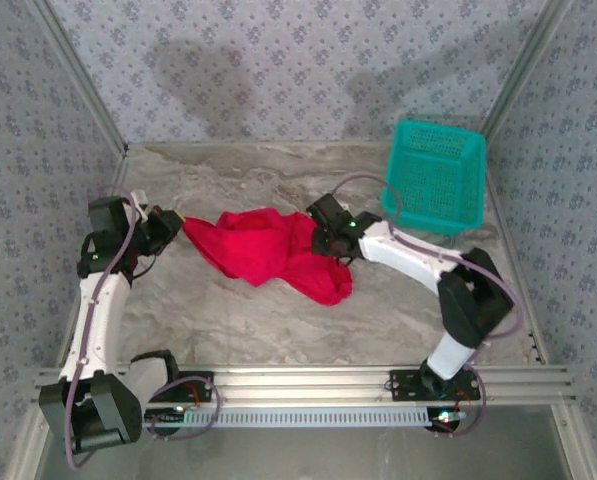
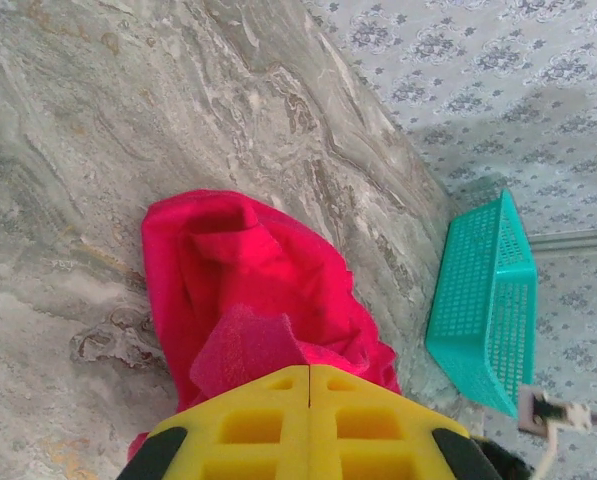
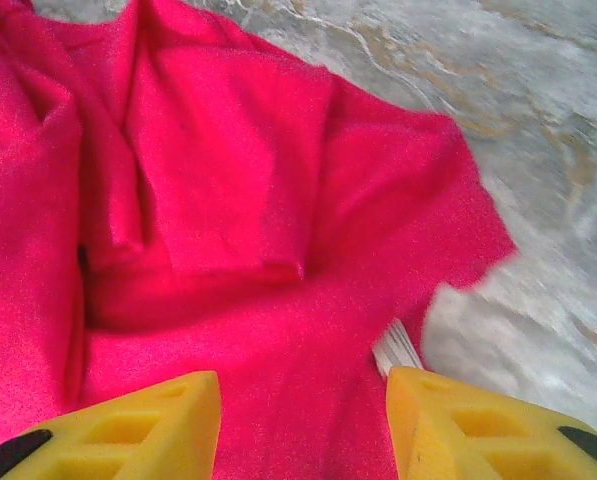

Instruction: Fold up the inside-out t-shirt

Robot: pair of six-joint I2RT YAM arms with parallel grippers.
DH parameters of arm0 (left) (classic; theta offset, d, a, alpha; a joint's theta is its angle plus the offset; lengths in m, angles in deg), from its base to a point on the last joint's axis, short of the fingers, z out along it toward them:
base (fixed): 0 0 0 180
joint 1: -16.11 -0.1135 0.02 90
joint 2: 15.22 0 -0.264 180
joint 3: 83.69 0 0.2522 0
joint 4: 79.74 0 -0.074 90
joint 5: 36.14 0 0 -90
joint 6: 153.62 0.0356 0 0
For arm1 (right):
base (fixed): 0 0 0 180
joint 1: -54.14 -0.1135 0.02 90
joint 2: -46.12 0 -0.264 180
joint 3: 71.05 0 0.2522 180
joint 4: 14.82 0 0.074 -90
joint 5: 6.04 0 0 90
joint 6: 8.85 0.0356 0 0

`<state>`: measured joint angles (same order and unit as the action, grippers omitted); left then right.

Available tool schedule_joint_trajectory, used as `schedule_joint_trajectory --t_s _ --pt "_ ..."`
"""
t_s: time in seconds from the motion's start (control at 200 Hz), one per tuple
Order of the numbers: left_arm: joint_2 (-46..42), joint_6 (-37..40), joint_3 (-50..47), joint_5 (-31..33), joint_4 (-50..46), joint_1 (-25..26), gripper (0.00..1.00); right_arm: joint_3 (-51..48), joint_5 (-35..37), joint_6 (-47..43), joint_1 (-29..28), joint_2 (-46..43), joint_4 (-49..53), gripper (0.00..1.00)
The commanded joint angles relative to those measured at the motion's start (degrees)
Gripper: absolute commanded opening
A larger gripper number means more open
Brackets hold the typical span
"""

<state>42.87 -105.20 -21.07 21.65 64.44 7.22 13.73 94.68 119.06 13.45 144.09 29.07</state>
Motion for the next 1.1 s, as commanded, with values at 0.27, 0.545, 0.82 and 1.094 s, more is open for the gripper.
schedule_joint_trajectory --t_s 0.27,0.545,0.82,1.094 --pt "-0.45 1.41 0.16 0.30 0.80 0.10 0.00 12.29 -2.31 -3.59 2.62 12.15 2.73 0.48" --pt "0.36 0.63 -0.04 -0.27 2.20 0.17 0.00 10.53 -2.80 -3.68 3.48 12.56 2.28 0.50" --pt "-0.25 0.90 0.20 0.13 1.41 0.18 0.00 10.57 -4.57 -3.11 3.57 14.96 0.78 0.38" --pt "-0.34 1.15 1.58 0.37 0.46 0.09 0.00 11.91 -3.25 -3.36 3.94 11.03 3.97 0.00"
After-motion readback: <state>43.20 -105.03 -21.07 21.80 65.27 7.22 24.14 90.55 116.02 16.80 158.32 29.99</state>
